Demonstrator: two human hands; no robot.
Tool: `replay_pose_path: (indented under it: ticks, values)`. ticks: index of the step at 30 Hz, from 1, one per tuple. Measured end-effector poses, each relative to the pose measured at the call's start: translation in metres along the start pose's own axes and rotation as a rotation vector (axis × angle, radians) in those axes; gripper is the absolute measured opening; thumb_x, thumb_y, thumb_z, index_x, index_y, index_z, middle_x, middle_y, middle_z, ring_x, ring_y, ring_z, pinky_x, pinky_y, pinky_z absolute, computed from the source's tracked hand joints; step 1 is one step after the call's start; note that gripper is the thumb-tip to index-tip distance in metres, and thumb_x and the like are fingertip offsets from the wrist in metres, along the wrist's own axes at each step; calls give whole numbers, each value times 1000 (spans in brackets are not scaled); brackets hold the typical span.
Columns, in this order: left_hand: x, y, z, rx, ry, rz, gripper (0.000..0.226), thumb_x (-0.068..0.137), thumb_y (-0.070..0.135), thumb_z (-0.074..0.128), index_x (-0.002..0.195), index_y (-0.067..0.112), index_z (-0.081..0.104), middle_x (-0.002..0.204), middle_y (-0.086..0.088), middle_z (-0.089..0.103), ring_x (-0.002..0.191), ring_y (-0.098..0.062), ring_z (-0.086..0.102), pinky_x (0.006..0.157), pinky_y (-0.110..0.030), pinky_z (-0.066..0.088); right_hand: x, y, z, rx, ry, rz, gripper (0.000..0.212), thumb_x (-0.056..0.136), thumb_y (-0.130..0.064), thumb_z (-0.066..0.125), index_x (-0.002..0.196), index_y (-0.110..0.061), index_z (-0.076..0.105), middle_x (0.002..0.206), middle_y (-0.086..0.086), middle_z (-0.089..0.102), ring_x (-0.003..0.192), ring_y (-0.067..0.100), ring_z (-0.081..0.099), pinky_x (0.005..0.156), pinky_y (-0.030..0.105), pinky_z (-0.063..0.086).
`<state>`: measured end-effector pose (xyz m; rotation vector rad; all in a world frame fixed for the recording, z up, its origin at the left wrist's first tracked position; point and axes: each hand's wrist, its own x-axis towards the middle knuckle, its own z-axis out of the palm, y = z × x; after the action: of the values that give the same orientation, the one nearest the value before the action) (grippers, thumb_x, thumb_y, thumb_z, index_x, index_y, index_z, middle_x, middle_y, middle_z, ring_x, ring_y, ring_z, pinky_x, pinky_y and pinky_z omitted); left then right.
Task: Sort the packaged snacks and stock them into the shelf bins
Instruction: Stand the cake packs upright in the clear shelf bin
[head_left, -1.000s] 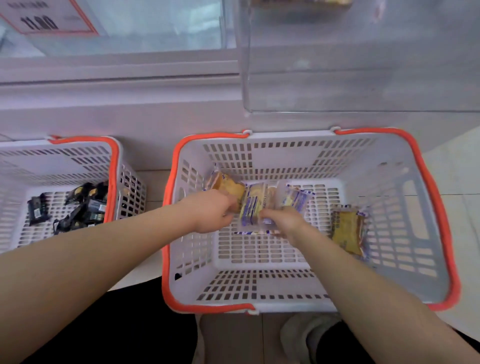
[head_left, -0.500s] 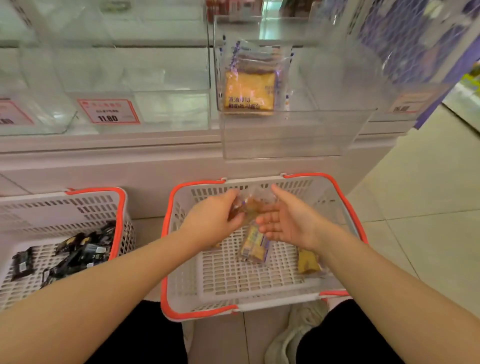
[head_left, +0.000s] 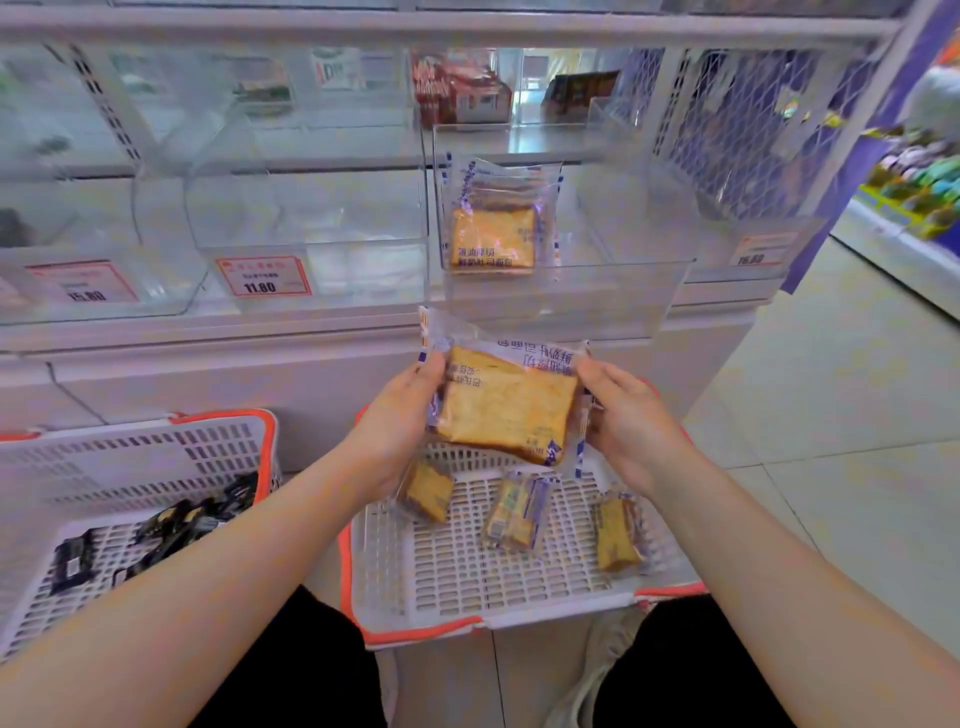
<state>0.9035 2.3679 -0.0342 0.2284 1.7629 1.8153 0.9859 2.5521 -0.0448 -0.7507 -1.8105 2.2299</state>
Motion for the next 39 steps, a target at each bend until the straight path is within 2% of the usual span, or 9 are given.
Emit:
replay_pose_path:
  ticks: [7, 11, 15, 21, 24, 26, 29, 34, 39]
  values:
    - [-7, 4, -7, -40, 69, 84, 38, 99, 37, 36, 92, 16, 67, 86, -1, 74, 78, -13, 70, 76, -34, 51, -8, -7, 14, 199, 87, -57, 29, 99, -23, 43, 84, -10, 64, 76, 6, 68, 65, 19, 61, 58, 27, 48]
    - [-7, 19, 2, -241, 123, 117, 29, 93, 35, 49, 99, 12, 64, 82, -1, 73, 62, -9, 67, 55, -20, 53, -10, -13, 30, 372, 175, 91, 37, 102, -25, 35, 112, 3, 57, 101, 18, 57, 80, 29, 53, 90, 45, 44]
    - [-11, 41, 8, -522, -10, 149, 61, 72, 43, 59, 124, 11, 51, 107, -5, 69, 88, -13, 69, 72, -23, 56, -6, -40, 34, 603, 236, 90, 28, 102, -19, 37, 84, -8, 56, 88, 10, 60, 74, 23, 58, 103, 49, 40]
    - [-5, 67, 37, -242, 114, 184, 39, 93, 20, 54, 130, 19, 42, 123, -6, 61, 104, -20, 63, 80, -31, 55, -6, -74, 44, 559, 40, 50, 15, 97, -4, 42, 97, -8, 56, 86, 8, 65, 73, 18, 64, 65, 31, 58]
    - [6, 90, 31, -167, 136, 256, 34, 96, 15, 49, 127, 25, 46, 121, -4, 62, 103, -18, 63, 76, -30, 55, -7, -80, 38, -8, 53, -34, 21, 88, -3, 58, 106, -13, 53, 109, 6, 60, 102, 21, 57, 95, 36, 48]
    - [13, 106, 22, 13, 124, 335, 40, 95, 13, 48, 132, 27, 46, 117, 1, 63, 96, -10, 63, 73, -23, 54, -6, -90, 30, -342, 173, -241, 61, 82, -12, 70, 132, -17, 37, 138, 3, 41, 127, 19, 40, 109, 36, 32]
    - [21, 129, 10, 497, 101, 493, 45, 94, 15, 51, 135, 32, 46, 110, 13, 58, 86, 3, 55, 69, -3, 42, -2, -118, 25, -613, 177, -655, 91, 77, -18, 75, 147, -19, 17, 150, -1, 25, 137, 11, 24, 107, 22, 19]
    - [34, 176, 9, 1222, -12, 810, 44, 95, 15, 50, 137, 23, 45, 115, -5, 57, 104, -20, 48, 77, -14, 29, 19, -162, 30, -838, -136, -636, 55, 82, -22, 69, 131, -24, 42, 119, -14, 54, 109, 7, 54, 86, 20, 43]
    - [52, 201, 19, 1272, 179, 1096, 36, 90, 12, 56, 126, 13, 58, 120, -8, 60, 117, -29, 44, 105, -37, 29, 52, -183, 29, -716, -49, -580, 23, 74, -19, 77, 89, -21, 61, 77, -9, 64, 68, 2, 58, 58, 14, 46]
